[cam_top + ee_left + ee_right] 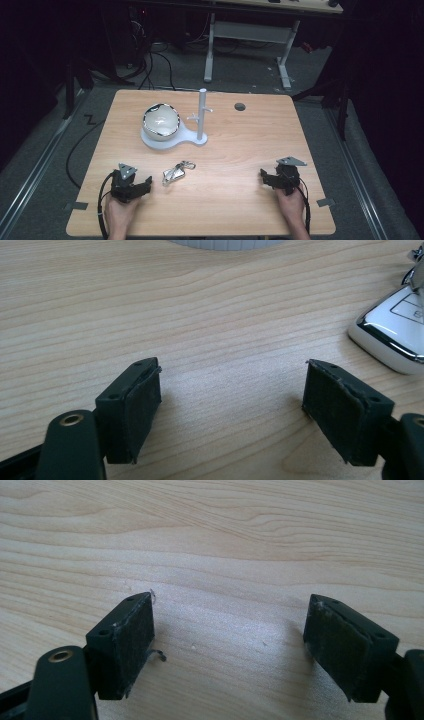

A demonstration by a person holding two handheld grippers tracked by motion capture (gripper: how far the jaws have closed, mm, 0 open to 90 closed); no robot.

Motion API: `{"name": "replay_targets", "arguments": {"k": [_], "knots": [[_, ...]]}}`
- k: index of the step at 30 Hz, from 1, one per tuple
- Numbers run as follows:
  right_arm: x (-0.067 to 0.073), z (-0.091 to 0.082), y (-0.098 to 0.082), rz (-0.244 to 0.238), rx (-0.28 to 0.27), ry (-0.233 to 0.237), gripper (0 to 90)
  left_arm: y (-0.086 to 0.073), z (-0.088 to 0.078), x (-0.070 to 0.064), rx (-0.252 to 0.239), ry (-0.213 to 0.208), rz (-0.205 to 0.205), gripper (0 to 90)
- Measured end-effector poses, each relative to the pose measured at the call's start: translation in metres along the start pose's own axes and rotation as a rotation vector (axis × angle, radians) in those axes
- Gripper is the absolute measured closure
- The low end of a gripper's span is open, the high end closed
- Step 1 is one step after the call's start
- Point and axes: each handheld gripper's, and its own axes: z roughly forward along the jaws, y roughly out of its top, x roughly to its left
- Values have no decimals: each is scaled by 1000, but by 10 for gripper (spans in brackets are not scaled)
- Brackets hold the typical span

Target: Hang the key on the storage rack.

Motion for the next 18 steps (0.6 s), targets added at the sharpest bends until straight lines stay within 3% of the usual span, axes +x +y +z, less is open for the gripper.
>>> {"name": "replay_targets", "arguments": {"k": [8, 10, 15, 16, 18], "knots": [[0, 0, 0, 0, 0, 0, 204, 5, 4, -1, 7, -4, -1, 240], [0, 0, 0, 1, 0, 0, 204, 6, 4, -3, 1, -45, -10, 245], [0, 0, 0, 1, 0, 0, 204, 6, 0, -3, -29, -83, -31, 250], [0, 0, 0, 1, 0, 0, 204, 7, -2, -2, -58, -132, -79, 252], [0, 0, 0, 1, 0, 0, 204, 8, -4, -2, -72, -139, -88, 254]]}}
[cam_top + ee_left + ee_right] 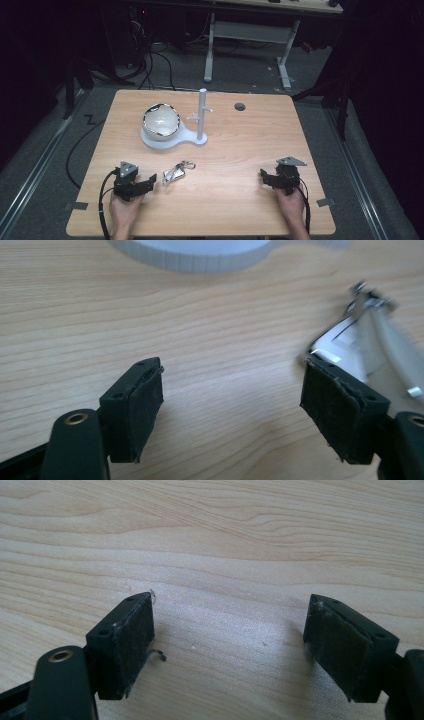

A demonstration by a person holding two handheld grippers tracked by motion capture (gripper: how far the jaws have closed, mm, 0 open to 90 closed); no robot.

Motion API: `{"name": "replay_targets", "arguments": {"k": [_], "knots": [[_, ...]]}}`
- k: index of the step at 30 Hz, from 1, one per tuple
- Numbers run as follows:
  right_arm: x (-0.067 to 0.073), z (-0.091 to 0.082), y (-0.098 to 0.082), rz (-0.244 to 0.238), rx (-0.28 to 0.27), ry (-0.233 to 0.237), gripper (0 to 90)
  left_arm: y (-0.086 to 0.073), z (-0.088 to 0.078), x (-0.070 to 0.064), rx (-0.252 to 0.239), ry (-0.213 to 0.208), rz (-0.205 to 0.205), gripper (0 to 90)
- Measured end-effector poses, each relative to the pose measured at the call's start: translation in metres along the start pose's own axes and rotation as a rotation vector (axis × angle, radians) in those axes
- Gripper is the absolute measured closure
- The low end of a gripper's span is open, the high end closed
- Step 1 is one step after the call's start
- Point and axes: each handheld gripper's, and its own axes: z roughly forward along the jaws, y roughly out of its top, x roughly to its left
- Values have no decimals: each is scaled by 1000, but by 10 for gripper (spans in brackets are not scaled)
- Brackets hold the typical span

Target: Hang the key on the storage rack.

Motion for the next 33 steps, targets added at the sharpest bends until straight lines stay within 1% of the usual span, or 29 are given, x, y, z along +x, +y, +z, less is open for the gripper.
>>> {"name": "replay_targets", "arguments": {"k": [4, 5, 8, 10, 11, 13, 14, 15, 16, 17, 18, 19, 21, 22, 23, 26, 27, 29, 30, 31, 32, 33], "knots": [[0, 0, 0, 0, 0, 0, 204, 6, -2, -3, -20, -34, -6, 256], [0, 0, 0, 0, 0, 0, 204, 8, -2, -5, -20, -53, -3, 257], [0, 0, 0, 0, 0, 0, 204, 11, -2, -7, -24, -65, 4, 257], [0, 0, 0, 0, 0, 0, 204, 15, -3, -10, -33, -91, 9, 257], [0, 0, 0, 0, 0, 0, 204, 15, -3, -10, -33, -91, 9, 257], [0, 0, 0, 0, 0, 0, 204, 19, -3, -14, -46, -119, 11, 257], [0, 0, 0, 0, 0, 0, 204, 21, -3, -16, -47, -125, 17, 257], [0, 0, 0, 0, 0, 0, 204, 24, -2, -21, -47, -134, 32, 256], [0, 0, 0, 0, 0, 0, 204, 24, -2, -21, -47, -134, 32, 257], [0, 0, 0, 0, 0, 0, 204, 26, 1, -24, -40, -142, 41, 256], [0, 0, 0, 0, 0, 0, 204, 26, 1, -24, -40, -142, 41, 256], [0, 0, 0, -1, 0, 0, 204, 27, 3, -28, -36, -147, 49, 257], [0, 0, 0, 0, 0, 0, 204, 28, 7, -33, -31, -166, 61, 256], [0, 0, 0, 0, 0, 0, 204, 29, 12, -40, -15, -167, 94, 256], [0, 0, 0, 0, 0, 0, 204, 30, 14, -42, -8, -170, 109, 256], [0, 0, 0, 0, 0, 0, 204, 32, 21, -50, 10, -175, 139, 257], [0, 0, 0, 0, 0, 0, 204, 32, 21, -50, 10, -175, 139, 257], [0, 0, 0, 0, 0, 0, 204, 33, 27, -55, 27, -167, 168, 269], [0, 0, 0, -1, 0, 0, 204, 34, 30, -56, 38, -159, 177, 273], [0, 0, 0, 0, 0, 0, 204, 33, 36, -58, 59, -143, 195, 277], [0, 0, 0, 0, 0, 0, 204, 33, 36, -58, 59, -143, 195, 279], [0, 0, 0, -1, 0, 0, 204, 32, 41, -60, 67, -147, 200, 280]]}}
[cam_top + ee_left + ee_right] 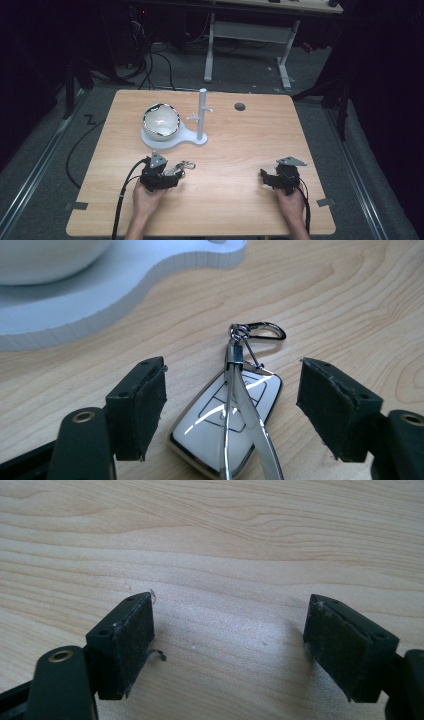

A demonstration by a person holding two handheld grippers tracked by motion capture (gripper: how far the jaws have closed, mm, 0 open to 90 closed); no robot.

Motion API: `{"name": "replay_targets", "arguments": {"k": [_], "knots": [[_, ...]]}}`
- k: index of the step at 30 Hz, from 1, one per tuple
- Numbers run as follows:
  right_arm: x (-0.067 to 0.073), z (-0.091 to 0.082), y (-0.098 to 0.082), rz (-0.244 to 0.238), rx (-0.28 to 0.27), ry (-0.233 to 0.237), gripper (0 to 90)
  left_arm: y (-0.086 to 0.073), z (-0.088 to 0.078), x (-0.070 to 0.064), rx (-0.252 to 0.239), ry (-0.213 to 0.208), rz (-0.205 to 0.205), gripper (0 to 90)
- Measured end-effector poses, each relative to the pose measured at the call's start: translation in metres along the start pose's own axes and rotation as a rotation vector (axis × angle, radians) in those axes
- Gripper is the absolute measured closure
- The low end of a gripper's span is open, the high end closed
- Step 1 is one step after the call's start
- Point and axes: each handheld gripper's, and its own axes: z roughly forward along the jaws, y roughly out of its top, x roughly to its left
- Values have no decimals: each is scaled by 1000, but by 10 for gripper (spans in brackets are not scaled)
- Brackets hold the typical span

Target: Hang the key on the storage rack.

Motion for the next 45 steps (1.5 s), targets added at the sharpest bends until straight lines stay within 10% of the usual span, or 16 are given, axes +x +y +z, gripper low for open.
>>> {"name": "replay_targets", "arguments": {"k": [19, 45], "knots": [[0, 0, 0, 0, 0, 0, 204, -5, 21, -9, 35, 49, 94, 386], [0, 0, 0, -4, -1, 1, 204, 0, 6, -3, -34, 17, 60, 521]]}}
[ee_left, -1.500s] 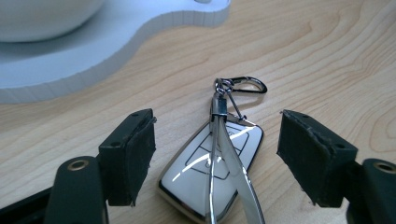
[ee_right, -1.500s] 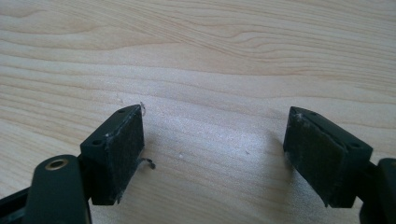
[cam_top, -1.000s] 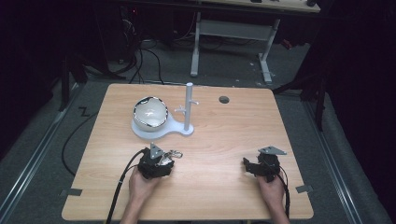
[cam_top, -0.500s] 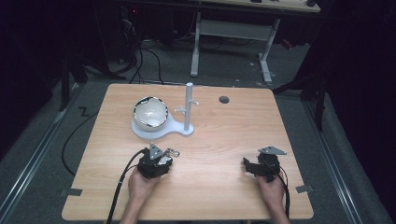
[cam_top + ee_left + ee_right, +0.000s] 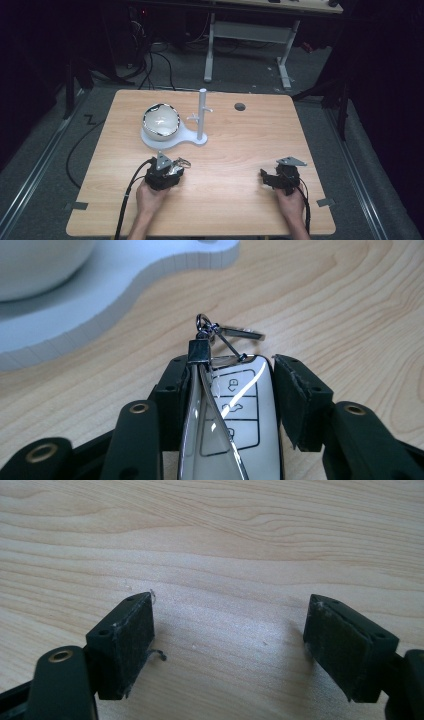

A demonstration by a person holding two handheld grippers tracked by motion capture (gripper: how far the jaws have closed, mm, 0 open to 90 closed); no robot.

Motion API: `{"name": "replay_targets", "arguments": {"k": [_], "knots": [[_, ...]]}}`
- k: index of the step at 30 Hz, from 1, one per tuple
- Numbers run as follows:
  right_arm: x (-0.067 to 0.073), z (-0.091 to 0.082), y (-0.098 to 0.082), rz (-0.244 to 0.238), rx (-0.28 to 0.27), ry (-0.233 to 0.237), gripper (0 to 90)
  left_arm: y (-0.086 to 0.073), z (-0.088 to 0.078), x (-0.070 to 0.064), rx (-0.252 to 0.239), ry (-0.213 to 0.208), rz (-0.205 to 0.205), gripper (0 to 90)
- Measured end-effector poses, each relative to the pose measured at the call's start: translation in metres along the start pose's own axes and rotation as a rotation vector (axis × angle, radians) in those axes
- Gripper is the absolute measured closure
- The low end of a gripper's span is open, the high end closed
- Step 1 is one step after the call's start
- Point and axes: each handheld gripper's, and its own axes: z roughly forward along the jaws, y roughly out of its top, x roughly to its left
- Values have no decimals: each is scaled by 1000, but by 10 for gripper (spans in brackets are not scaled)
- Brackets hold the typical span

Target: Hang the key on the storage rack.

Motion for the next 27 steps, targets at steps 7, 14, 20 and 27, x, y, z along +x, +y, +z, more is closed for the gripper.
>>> {"name": "replay_targets", "arguments": {"k": [7, 14, 20, 27], "knots": [[0, 0, 0, -1, 1, 0, 204, 11, -17, 3, -60, -14, -15, 523], [0, 0, 0, -1, 1, 1, 204, 21, -28, 5, -107, -30, -30, 525], [0, 0, 0, -1, 1, 1, 204, 27, -33, 5, -127, -38, -26, 527], [0, 0, 0, -1, 0, 2, 204, 40, -46, 6, -185, -53, -27, 530]]}}
